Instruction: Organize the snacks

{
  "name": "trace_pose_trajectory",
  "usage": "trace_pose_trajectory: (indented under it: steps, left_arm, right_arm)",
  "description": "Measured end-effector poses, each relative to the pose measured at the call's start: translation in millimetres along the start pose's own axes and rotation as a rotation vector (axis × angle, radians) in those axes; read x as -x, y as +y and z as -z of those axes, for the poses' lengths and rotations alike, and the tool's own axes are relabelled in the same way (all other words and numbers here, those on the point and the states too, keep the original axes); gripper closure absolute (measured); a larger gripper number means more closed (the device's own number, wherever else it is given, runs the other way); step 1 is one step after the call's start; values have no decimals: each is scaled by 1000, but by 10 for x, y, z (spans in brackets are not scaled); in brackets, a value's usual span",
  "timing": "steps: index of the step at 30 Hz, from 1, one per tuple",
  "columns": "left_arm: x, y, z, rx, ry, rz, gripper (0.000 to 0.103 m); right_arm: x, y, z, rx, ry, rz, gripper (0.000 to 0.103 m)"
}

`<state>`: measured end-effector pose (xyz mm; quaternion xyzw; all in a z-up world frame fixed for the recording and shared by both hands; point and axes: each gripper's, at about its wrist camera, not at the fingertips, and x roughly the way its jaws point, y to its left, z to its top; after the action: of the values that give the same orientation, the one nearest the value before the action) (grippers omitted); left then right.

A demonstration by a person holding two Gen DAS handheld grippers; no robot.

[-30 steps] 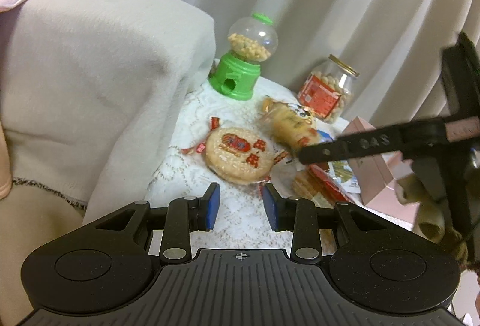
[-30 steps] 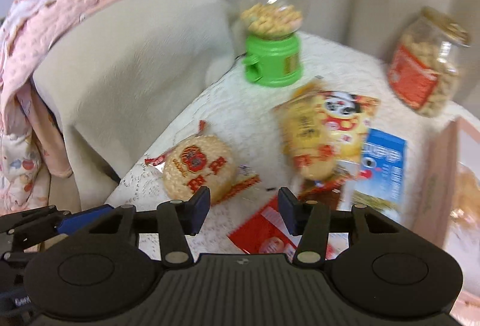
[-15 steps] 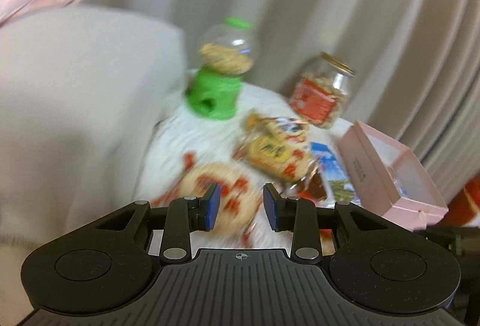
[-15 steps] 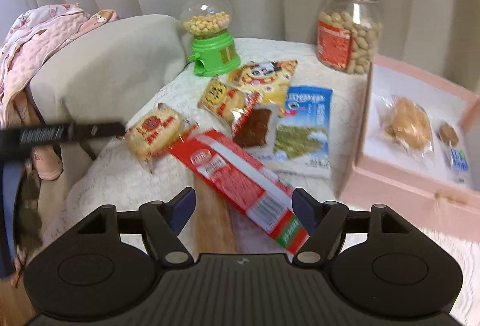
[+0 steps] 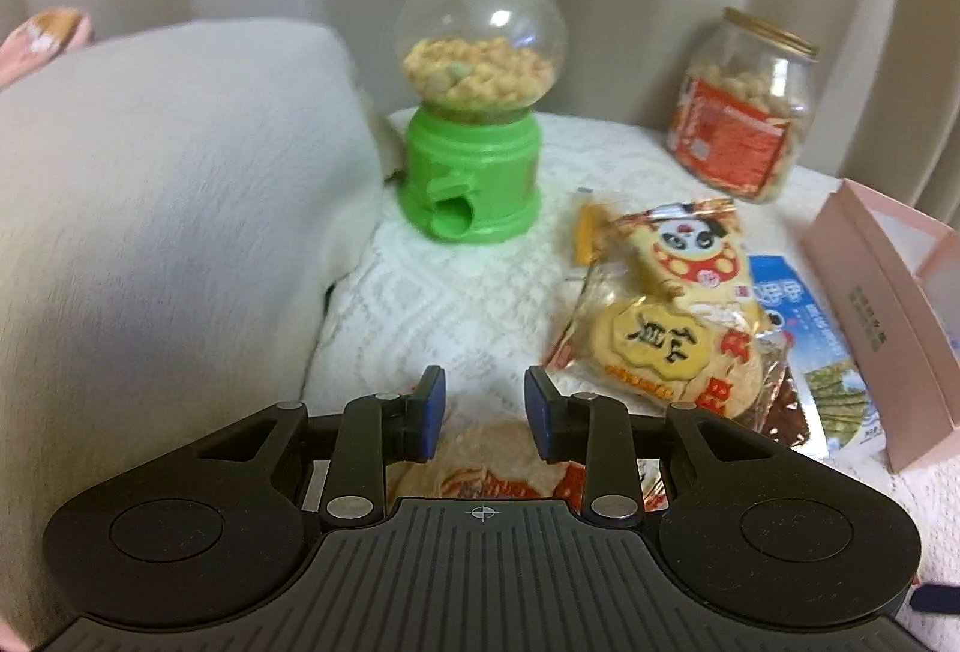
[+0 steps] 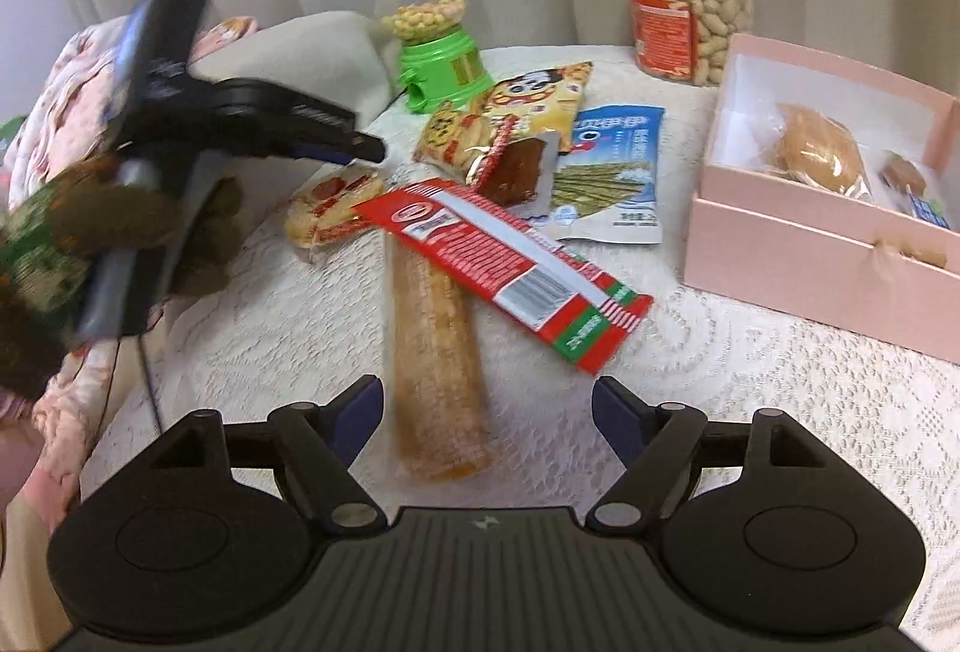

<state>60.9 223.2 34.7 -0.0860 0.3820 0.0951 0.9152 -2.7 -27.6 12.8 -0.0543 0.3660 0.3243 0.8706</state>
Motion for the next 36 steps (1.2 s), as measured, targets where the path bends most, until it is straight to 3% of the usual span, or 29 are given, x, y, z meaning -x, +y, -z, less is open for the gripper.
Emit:
trace_pose_trajectory:
  steps: [2, 5, 10, 13, 17, 20, 22, 24, 30, 36]
  left_arm:
    - [103, -11, 75, -8, -13, 19, 58]
    - [236, 8, 220, -15, -13, 7, 58]
    - [423, 163, 433, 77, 7, 52, 57]
    - [569, 163, 551, 103, 39, 117, 57]
    - [721, 46, 703, 69, 82, 217, 57]
    - [884, 17, 726, 62, 30, 268, 57]
    - [998, 38, 677, 56, -65, 250, 57]
    - [997, 78, 614, 61, -109, 240, 57]
    - [592, 71, 598, 26, 24, 236, 58]
    - [705, -44, 832, -38, 36, 276, 57]
  right_arm:
    - [19, 38, 15, 13, -1, -11, 26]
    - [-18, 37, 37, 17, 14, 0, 26]
    - [-92, -9, 16, -23, 16, 36, 26]
    - [-101, -5, -4, -18, 3, 115, 25]
    - [-79, -127, -29, -74, 2, 157, 25]
    - [-20, -206, -23, -113, -1, 185, 25]
    - [38, -240, 22, -120, -5, 192, 25]
    - [77, -275, 69, -131, -4, 191, 25]
    - [179, -126, 146, -106, -22, 172, 25]
    - [250, 125, 96, -68, -48, 191, 25]
